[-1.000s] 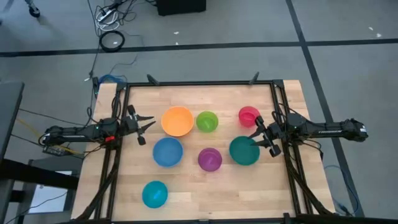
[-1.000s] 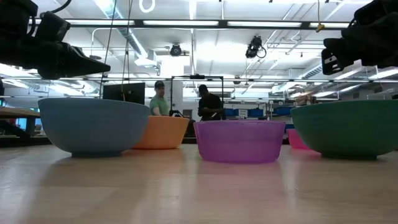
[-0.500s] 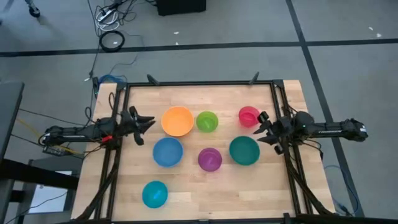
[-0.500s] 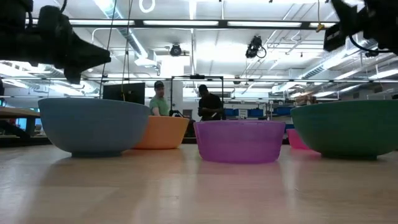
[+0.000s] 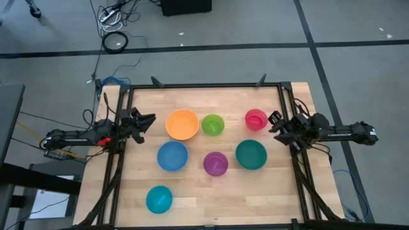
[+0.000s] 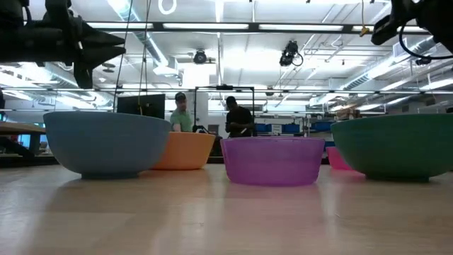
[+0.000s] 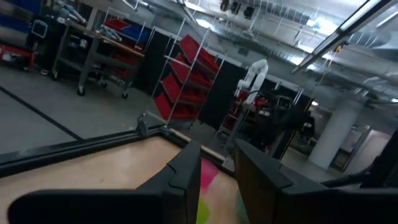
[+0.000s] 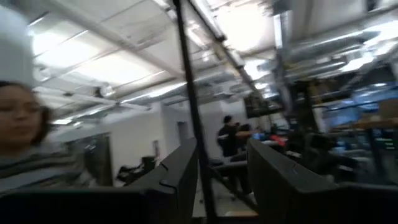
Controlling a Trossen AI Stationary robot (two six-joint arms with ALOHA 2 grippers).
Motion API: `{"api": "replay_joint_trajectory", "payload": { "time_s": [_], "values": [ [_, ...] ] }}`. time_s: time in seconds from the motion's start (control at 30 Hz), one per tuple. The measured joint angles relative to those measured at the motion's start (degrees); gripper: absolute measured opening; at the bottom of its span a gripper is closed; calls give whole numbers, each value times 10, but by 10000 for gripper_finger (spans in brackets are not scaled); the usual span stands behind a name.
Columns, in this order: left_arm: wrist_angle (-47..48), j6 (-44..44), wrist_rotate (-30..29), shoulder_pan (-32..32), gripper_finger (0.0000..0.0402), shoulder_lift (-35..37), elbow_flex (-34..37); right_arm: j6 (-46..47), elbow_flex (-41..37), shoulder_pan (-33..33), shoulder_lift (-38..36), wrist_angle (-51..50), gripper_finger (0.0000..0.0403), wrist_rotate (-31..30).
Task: Nest bowls inside each other
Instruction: Stack the dark green bowl on top of the yellow bowl
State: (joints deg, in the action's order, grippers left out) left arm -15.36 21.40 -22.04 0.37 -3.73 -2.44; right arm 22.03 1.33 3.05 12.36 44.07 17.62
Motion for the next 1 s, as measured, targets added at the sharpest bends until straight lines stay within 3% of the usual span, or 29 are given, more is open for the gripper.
{"api": "replay_joint_trajectory", "payload": {
  "time_s": [0.23,0.33,0.53,0.7,0.83,1.0],
  "values": [
    [-21,-1,-42,0,103,0,0,3,1,0,0,1,129,-75],
    [-17,17,-70,0,103,0,0,3,2,0,0,0,129,-81],
    [-21,-1,-41,0,103,0,0,1,2,0,0,2,129,-79],
    [-30,-73,-9,0,103,-3,-23,-64,29,0,17,-17,126,-153],
    [99,-146,-10,0,103,-50,-121,-145,125,-1,104,-117,122,-213],
    [364,-195,-57,0,103,-209,-300,-167,335,-1,316,-328,121,-318]
  ]
}}
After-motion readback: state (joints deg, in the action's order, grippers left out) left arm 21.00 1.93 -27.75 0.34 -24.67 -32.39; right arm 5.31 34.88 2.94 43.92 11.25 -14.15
